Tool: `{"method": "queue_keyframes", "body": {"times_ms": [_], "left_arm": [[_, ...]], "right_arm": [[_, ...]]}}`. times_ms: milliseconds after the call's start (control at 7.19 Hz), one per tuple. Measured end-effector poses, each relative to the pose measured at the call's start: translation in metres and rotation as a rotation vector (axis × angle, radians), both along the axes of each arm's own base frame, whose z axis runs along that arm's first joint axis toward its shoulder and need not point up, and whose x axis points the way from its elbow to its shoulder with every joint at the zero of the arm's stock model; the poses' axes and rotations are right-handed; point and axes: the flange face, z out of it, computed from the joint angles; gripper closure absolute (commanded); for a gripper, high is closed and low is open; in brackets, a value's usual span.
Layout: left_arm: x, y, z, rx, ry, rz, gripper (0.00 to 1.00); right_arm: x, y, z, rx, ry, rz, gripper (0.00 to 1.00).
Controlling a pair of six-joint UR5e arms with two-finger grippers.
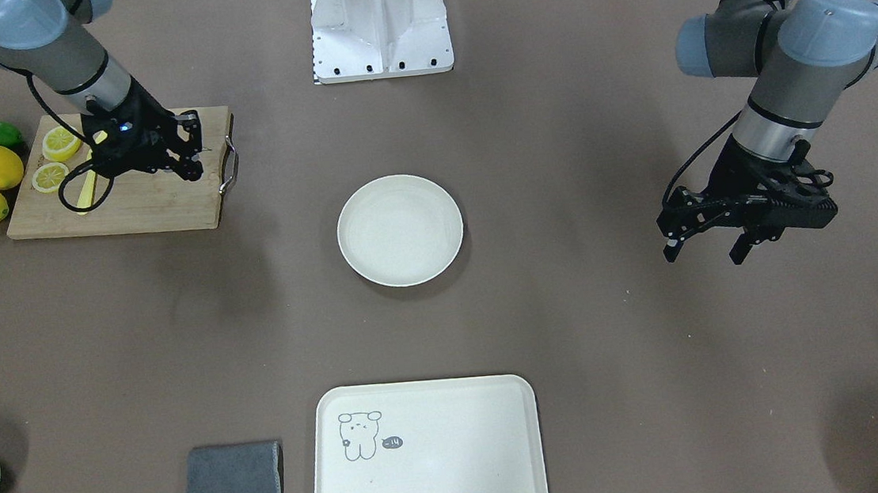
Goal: Place red cherry on plate
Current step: 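Carry the cherries with the right gripper over the white bowl and lower, then open the right gripper to drop the cherries and raise the arm away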
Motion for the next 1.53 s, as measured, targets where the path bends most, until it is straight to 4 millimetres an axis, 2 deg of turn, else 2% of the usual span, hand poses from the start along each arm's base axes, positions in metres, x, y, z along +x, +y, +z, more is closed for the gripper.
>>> {"method": "queue_keyframes", "body": {"times_ms": [139,278,417,557,696,835,974,1252,1391,1530], "left_arm": [[-0.002,0.0,0.003,-0.004,-0.003,-0.002,0.01],[-0.003,0.001,0.008,-0.009,-0.006,-0.003,0.01],[-0.006,0.002,0.013,-0.014,-0.01,-0.006,0.01],[-0.009,0.002,0.016,-0.018,-0.013,-0.01,0.01],[-0.012,0.001,0.017,-0.021,-0.014,-0.015,0.01],[-0.016,-0.001,0.019,-0.024,-0.016,-0.021,0.01],[-0.021,-0.002,0.022,-0.028,-0.019,-0.028,0.01],[-0.033,0.001,0.037,-0.04,-0.035,-0.036,0.02],[-0.045,0.006,0.056,-0.053,-0.058,-0.039,0.01],[-0.067,0.011,0.083,-0.085,-0.087,-0.059,0.01]], "right_arm": [[-0.038,-0.028,-0.056,-0.022,0.022,0.031,1.0],[-0.077,-0.051,-0.1,-0.052,0.035,0.069,1.0],[-0.115,-0.069,-0.133,-0.071,0.049,0.105,1.0],[-0.154,-0.084,-0.155,-0.078,0.066,0.139,1.0],[-0.186,-0.091,-0.165,-0.083,0.068,0.164,1.0],[-0.207,-0.091,-0.164,-0.088,0.066,0.174,0.8],[-0.219,-0.087,-0.162,-0.089,0.069,0.174,0.01],[-0.226,-0.083,-0.159,-0.098,0.071,0.179,0.0],[-0.219,-0.086,-0.162,-0.108,0.069,0.189,0.0],[-0.199,-0.096,-0.167,-0.126,0.08,0.205,0.0]]}}
